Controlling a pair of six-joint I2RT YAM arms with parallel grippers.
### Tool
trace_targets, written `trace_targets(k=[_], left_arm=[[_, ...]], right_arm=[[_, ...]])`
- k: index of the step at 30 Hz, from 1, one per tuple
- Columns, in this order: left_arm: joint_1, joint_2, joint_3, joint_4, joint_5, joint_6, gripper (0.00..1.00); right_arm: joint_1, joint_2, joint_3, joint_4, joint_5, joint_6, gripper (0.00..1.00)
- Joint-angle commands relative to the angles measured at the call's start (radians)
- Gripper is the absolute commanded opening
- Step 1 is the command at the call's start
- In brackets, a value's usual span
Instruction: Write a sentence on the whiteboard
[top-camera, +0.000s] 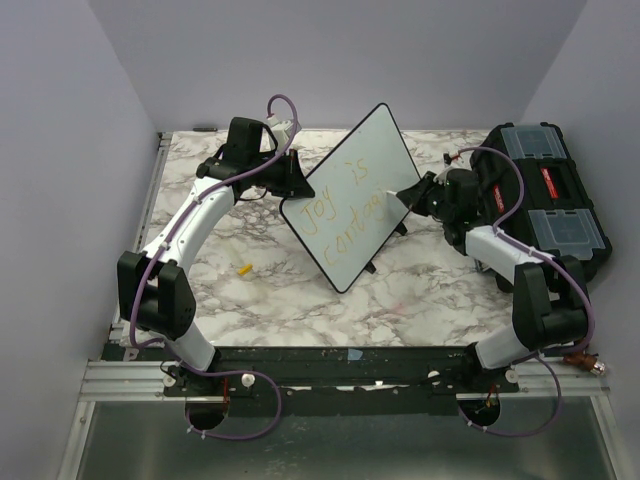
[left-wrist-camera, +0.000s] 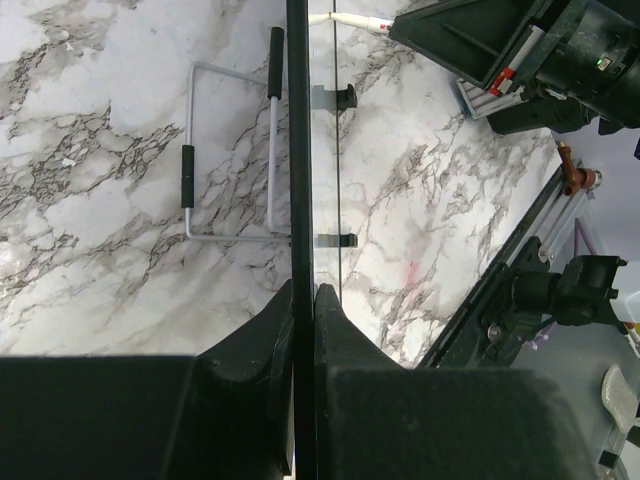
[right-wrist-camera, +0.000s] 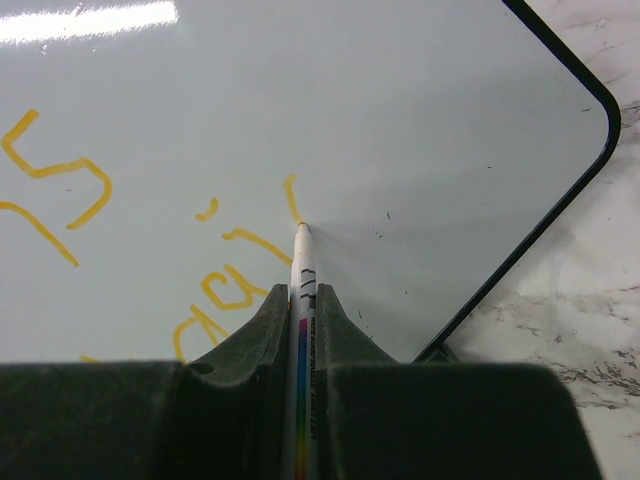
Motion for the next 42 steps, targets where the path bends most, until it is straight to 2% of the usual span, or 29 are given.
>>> trace_targets(k=[1, 18, 30, 42], left_arm=[[-0.027, 0.024, -0.002, -0.053, -0.006, 0.099, 0.0], [-0.028, 0.013, -0.008, -0.054, -0.007, 0.102, 0.0], [-0.028, 0.012, -0.005, -0.051, -0.004, 0.101, 0.0], [-0.028, 0.016, 0.002, -0.053, -0.006, 0.101, 0.0]], right_arm=[[0.01, 0.024, 0.006, -0.084, 0.023, -0.021, 0.01], [0.01, 0.082, 0.126, -0.126, 0.075, -0.051, 0.01], [0.009, 0.067, 0.134, -0.08, -0.035, -0.054, 0.01], [0.01, 0.023, 0.099, -0.069, -0.07, -0.051, 0.01]])
